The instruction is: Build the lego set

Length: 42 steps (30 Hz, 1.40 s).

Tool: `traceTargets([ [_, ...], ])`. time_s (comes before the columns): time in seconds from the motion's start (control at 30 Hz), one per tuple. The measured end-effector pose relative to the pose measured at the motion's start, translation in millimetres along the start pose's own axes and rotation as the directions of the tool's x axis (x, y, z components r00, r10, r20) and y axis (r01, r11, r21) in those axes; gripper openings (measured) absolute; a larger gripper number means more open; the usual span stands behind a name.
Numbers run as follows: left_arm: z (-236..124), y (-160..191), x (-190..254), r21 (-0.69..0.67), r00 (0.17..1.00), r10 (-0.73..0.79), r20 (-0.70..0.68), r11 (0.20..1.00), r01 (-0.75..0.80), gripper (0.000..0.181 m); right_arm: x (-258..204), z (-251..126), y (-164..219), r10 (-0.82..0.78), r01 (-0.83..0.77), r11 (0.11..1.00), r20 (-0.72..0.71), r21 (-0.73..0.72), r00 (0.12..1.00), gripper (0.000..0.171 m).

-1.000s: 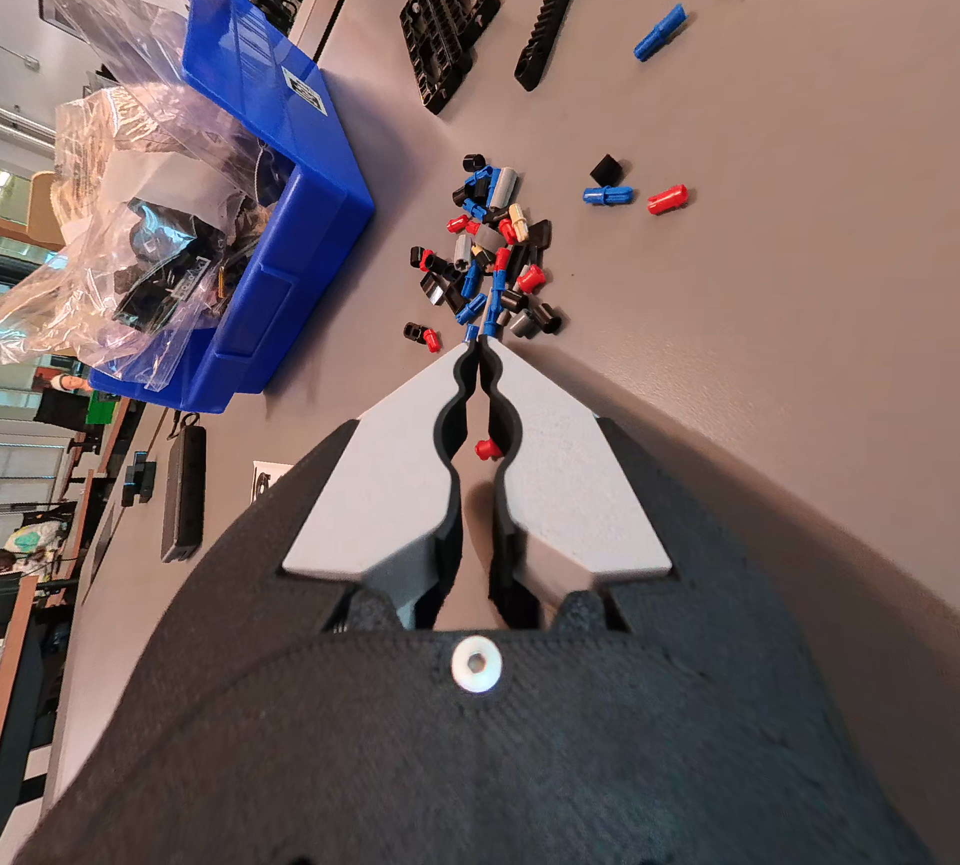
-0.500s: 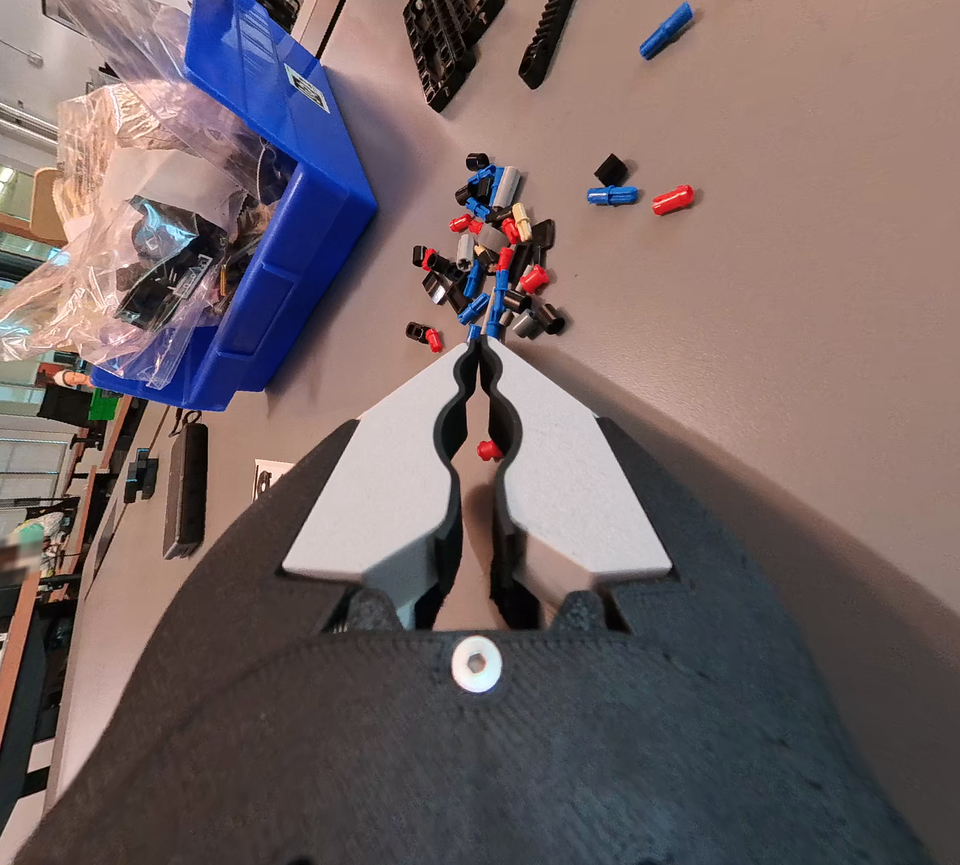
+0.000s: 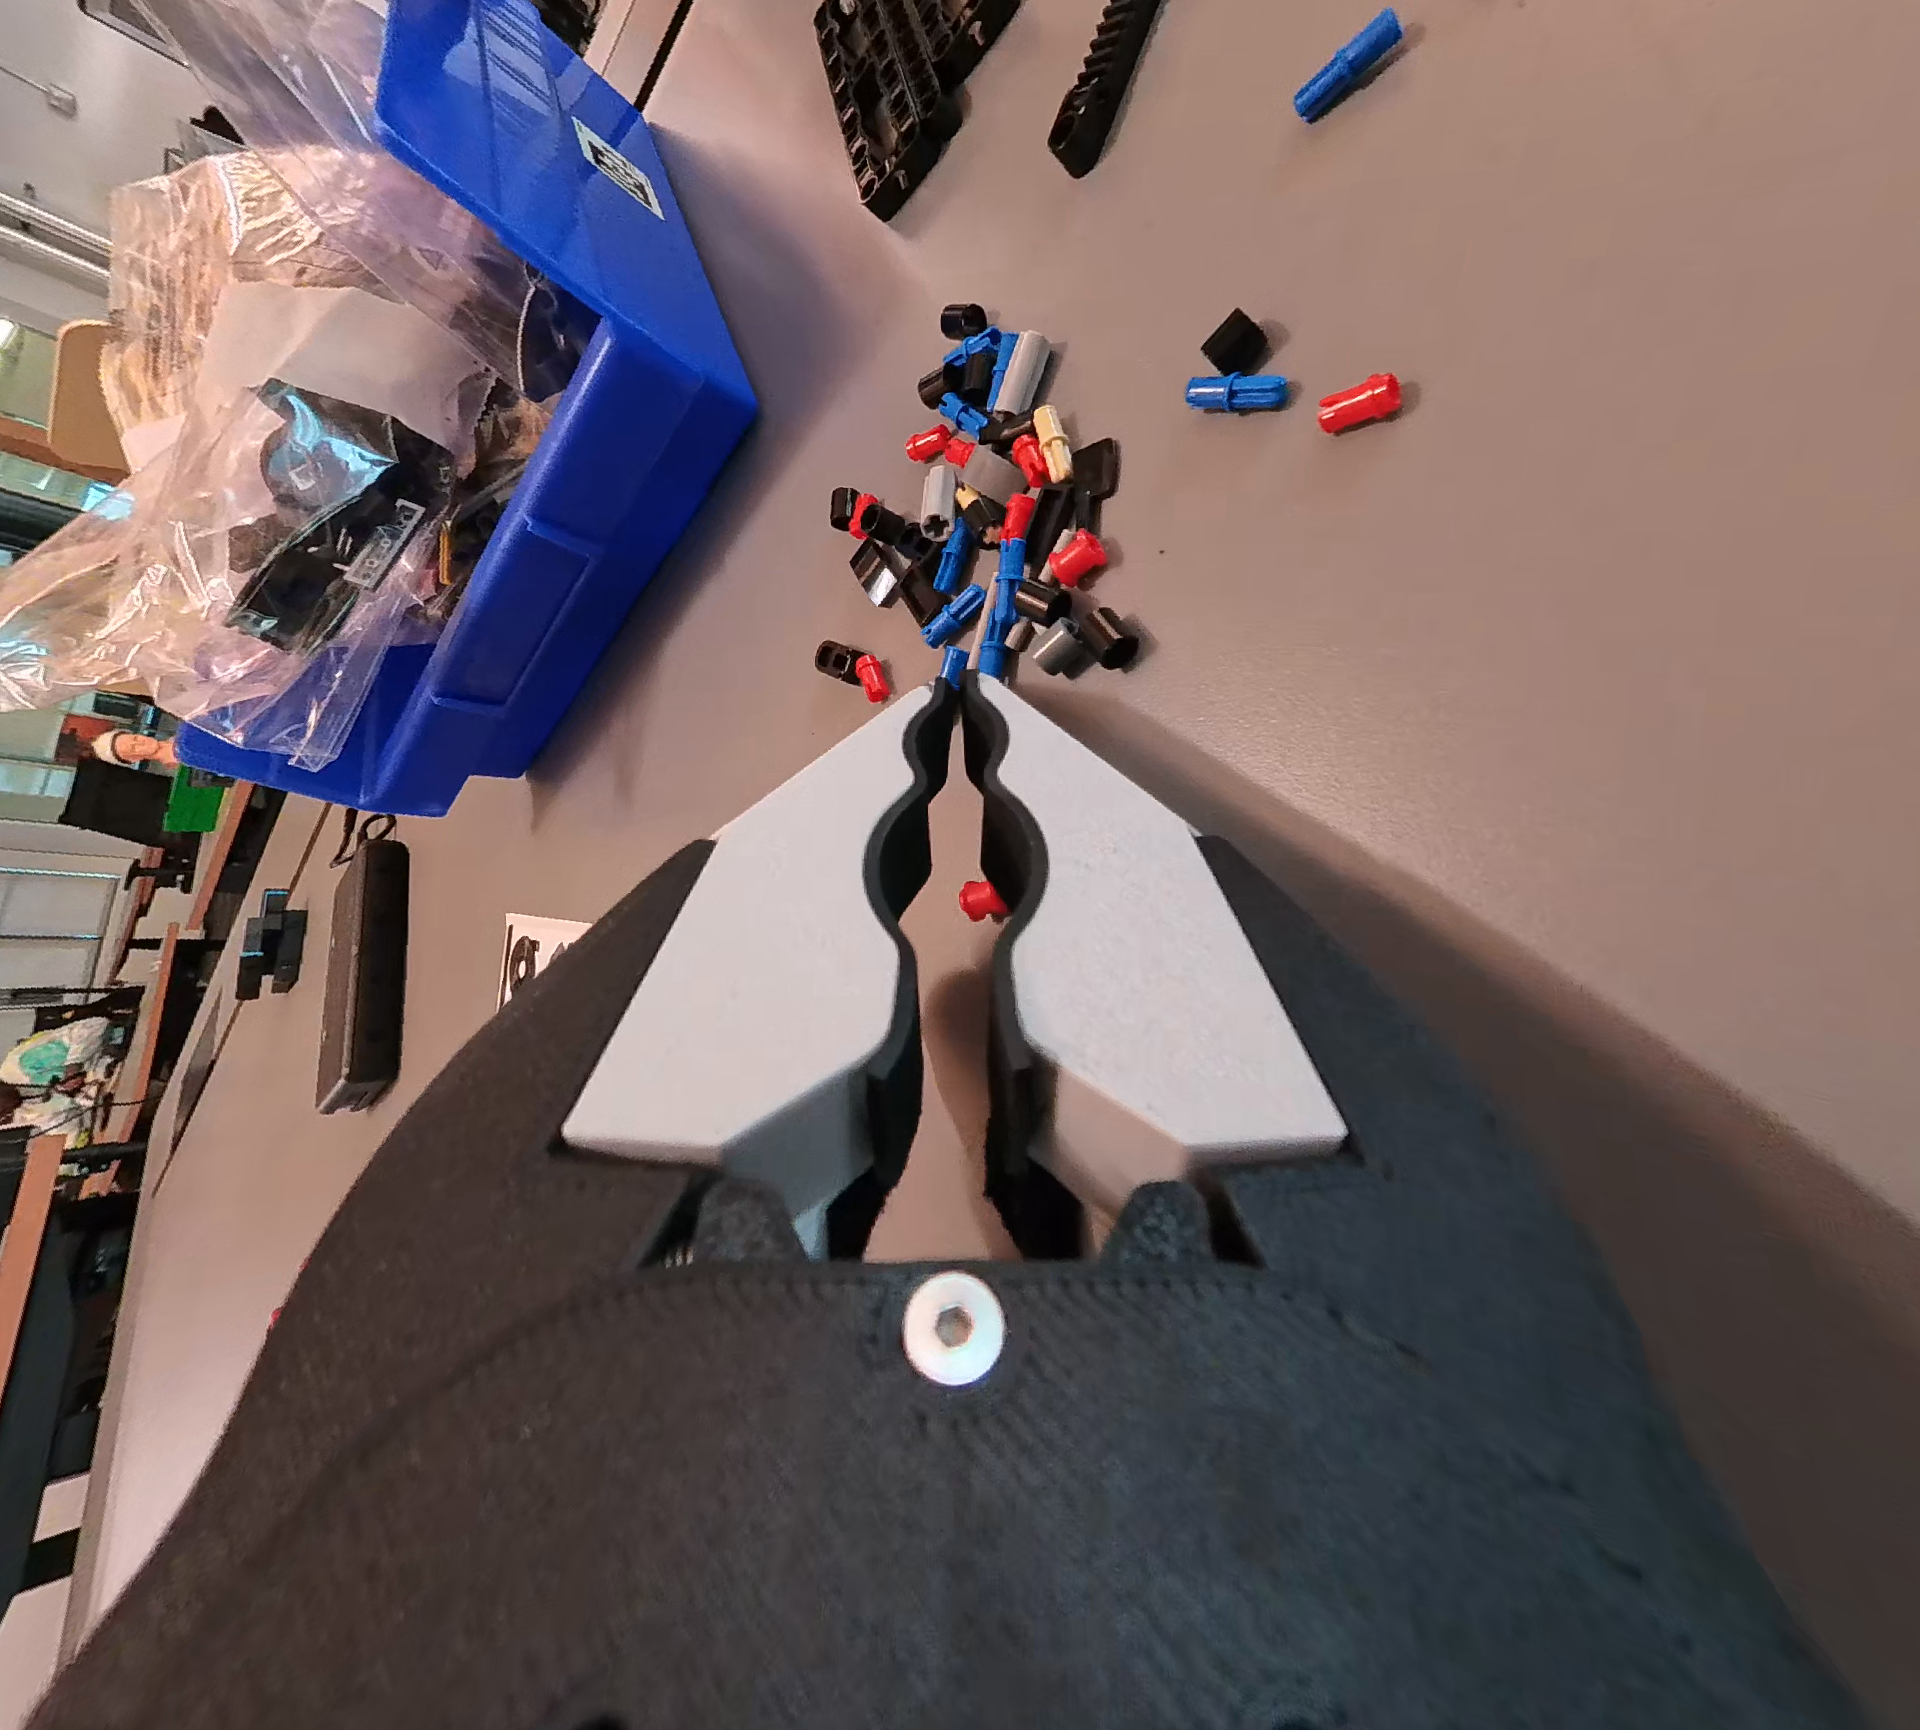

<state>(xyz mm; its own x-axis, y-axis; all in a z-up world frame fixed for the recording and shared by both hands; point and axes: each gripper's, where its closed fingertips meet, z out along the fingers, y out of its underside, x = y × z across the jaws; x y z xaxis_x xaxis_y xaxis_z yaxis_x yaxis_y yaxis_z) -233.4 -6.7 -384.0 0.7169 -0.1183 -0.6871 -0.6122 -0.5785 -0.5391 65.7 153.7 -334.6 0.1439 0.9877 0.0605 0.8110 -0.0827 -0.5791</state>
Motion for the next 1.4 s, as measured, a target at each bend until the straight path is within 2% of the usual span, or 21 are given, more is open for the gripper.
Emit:
traceTargets([
  [0.17,-1.0,-0.7,-0.1,0.003,1.000,-0.001,0.000,1.000,0.001,0.000,4.2,45.2,-35.0,-0.082,0.084,0.996,0.089,-0.020,0.993,0.026],
  [0.27,0.2,-0.4,-0.7,0.003,1.000,-0.002,-0.002,1.000,0.002,0.000,8.7,65.2,-48.9,-0.164,0.167,0.986,0.099,-0.026,0.981,0.018],
  [0.4,-0.7,-1.0,-0.6,0.003,1.000,-0.003,-0.003,1.000,0.003,0.000,16.4,86.4,-59.9,-0.162,0.169,0.985,0.135,-0.043,0.978,0.016],
  [0.9,-0.9,-1.3,-0.3,0.001,1.000,-0.006,-0.008,1.000,0.006,0.000,23.9,116.8,-59.4,-0.151,0.168,0.978,0.135,-0.120,0.979,0.005],
  [1.07,-1.3,-1.5,-0.1,0.001,1.000,-0.005,-0.005,1.000,0.005,0.000,21.2,100.9,-68.5,-0.100,0.108,0.993,0.166,-0.043,0.981,0.005],
  [1.17,-1.6,-1.5,0.4,0.002,1.000,-0.005,-0.004,1.000,0.005,0.000,17.3,72.1,-78.5,-0.020,0.010,0.999,0.206,0.050,0.978,0.004],
  [1.23,-2.0,-1.3,0.7,0.002,1.000,-0.005,-0.003,1.000,0.005,0.000,19.9,46.2,-73.9,-0.001,-0.013,0.997,0.175,0.080,0.985,0.004],
  [1.3,-1.8,-1.0,1.1,0.002,1.000,-0.005,-0.003,1.000,0.005,0.000,25.7,15.1,-58.6,0.031,-0.043,0.994,0.118,0.099,0.993,0.005],
  [1.4,-1.0,0.0,1.9,0.000,1.000,-0.007,-0.004,1.000,0.007,0.000,42.6,-30.8,-6.9,0.137,-0.137,0.988,0.003,0.077,0.991,0.005],
])
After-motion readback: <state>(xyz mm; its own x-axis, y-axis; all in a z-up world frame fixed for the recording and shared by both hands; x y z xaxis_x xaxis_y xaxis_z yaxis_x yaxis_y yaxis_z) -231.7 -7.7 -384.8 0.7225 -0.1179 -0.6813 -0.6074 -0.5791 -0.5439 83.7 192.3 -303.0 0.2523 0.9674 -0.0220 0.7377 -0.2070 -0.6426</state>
